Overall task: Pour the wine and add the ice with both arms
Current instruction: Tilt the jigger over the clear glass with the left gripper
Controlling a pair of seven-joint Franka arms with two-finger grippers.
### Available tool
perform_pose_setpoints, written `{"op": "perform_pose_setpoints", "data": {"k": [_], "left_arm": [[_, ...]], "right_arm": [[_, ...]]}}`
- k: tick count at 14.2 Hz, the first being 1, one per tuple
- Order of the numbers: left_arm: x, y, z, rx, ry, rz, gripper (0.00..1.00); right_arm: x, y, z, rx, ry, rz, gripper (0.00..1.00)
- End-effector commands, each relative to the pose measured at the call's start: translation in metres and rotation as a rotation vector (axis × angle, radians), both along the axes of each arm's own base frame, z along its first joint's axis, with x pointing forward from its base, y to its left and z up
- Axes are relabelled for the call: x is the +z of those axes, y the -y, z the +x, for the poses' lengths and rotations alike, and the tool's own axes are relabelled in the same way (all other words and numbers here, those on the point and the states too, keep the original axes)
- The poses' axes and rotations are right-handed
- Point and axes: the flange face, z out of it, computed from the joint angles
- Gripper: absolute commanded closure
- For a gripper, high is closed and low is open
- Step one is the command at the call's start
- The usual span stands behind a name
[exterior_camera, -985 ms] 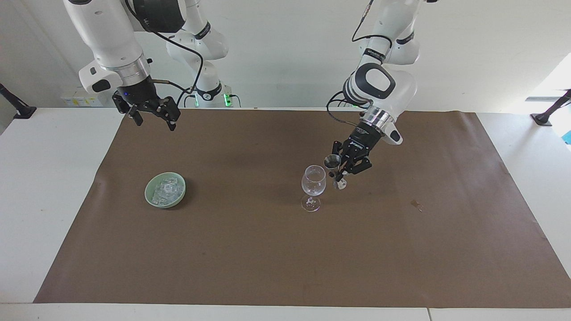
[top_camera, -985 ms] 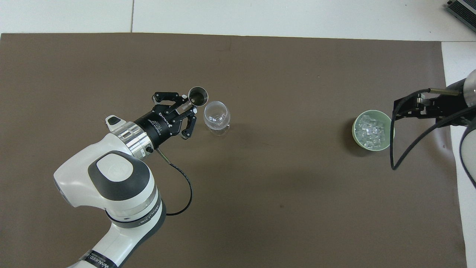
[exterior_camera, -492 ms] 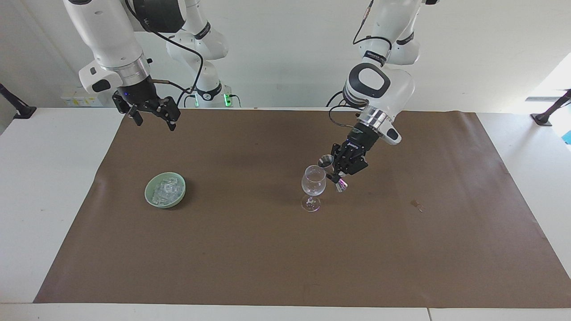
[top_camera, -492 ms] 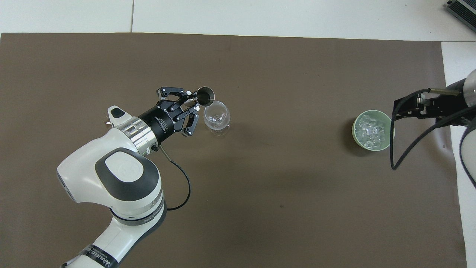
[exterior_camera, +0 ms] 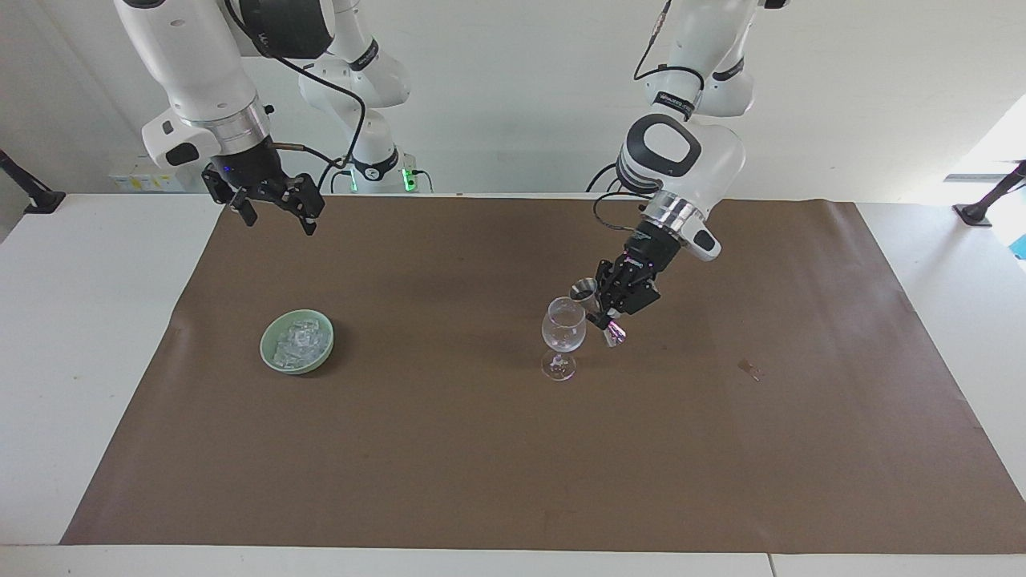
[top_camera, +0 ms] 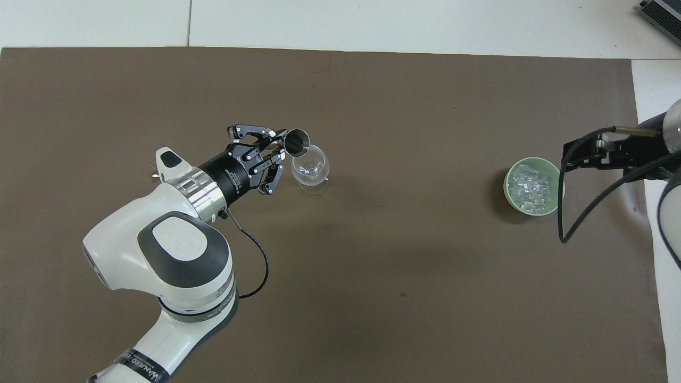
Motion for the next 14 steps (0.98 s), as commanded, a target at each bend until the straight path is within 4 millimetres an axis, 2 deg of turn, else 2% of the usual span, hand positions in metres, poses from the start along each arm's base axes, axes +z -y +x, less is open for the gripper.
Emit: {"op": "perform_pose_setpoints", "data": {"k": [1,14], "left_arm": [[-0.0008,0.0128,-0.0024,-0.005,0.034,0.055,1.0],[-0.0051,0.0146,0.0023,-0.112,0.167,0.194,1.0]], "right_arm": [[0.0001,0.0006,-0.0053,0.018,-0.001,0.02,0.0],[0.0001,0.0006,-0.0053,0.018,-0.001,0.02,0.0]]}}
